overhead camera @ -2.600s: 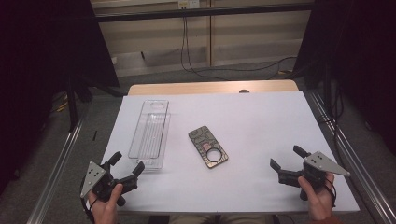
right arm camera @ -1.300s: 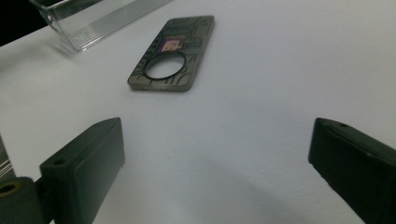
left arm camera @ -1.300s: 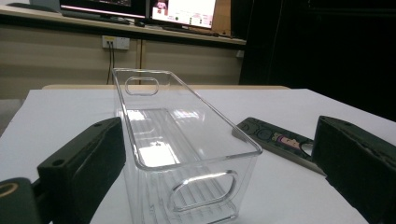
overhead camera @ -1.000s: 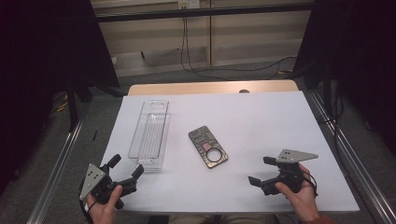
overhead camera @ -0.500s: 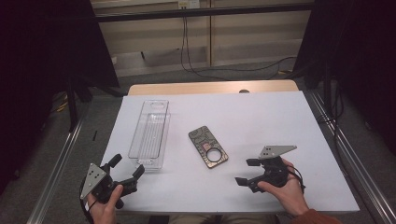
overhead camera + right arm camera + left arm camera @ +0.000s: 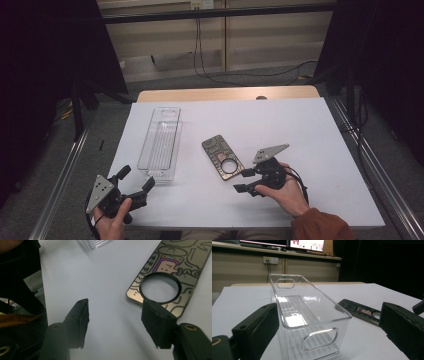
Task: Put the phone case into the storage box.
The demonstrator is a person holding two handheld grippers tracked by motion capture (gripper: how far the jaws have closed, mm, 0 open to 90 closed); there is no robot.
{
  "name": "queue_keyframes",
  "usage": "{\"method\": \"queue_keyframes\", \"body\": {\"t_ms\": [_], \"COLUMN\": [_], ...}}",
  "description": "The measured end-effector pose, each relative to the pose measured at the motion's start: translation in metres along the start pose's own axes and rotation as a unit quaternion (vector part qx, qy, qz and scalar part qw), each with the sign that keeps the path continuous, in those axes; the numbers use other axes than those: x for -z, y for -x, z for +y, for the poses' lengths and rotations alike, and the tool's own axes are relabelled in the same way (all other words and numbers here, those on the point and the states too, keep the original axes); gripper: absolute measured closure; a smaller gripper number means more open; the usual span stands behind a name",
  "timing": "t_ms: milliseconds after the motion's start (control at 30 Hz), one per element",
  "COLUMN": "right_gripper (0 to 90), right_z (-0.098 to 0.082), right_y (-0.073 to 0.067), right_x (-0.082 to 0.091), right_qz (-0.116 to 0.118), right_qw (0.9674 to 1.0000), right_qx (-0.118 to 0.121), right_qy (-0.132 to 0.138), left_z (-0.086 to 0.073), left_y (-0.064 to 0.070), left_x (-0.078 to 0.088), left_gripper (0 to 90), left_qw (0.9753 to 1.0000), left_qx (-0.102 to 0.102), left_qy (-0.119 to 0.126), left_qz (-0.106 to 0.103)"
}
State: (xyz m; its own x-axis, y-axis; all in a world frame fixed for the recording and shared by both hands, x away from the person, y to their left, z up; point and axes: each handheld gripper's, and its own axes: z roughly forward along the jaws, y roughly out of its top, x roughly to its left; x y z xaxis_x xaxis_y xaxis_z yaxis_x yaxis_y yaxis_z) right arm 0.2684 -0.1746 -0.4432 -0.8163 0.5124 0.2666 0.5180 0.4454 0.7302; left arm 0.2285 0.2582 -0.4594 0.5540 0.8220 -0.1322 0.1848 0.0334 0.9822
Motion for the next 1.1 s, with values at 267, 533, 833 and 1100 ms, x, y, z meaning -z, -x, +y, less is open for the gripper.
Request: {"method": "queue_keyframes", "body": {"t_ms": [267, 533, 833, 1100], "right_gripper": [56.3, 74.7, 90.0, 90.0], "right_z": [0.024, 0.041, 0.053, 0.055], "right_y": [0.004, 0.005, 0.005, 0.005], "right_x": [-0.021, -0.043, -0.065, -0.083], "right_qz": [0.025, 0.036, 0.035, 0.028], "right_qw": [0.9993, 0.9983, 0.9951, 0.9919], "right_qx": [0.015, 0.019, 0.037, 0.046], "right_qy": [-0.023, -0.043, -0.084, -0.115], "left_z": [0.0, 0.0, 0.0, 0.0], "left_y": [0.0, 0.001, 0.002, 0.002], "left_x": [0.0, -0.001, -0.002, -0.002], "left_gripper": [3.1, 3.1, 3.1, 3.1], "left_qw": [1.0, 1.0, 0.9999, 0.9999], "left_qx": [-0.001, -0.004, -0.01, -0.008], "left_qy": [-0.001, -0.003, -0.011, -0.009], "left_qz": [0.003, -0.001, -0.003, -0.002]}}
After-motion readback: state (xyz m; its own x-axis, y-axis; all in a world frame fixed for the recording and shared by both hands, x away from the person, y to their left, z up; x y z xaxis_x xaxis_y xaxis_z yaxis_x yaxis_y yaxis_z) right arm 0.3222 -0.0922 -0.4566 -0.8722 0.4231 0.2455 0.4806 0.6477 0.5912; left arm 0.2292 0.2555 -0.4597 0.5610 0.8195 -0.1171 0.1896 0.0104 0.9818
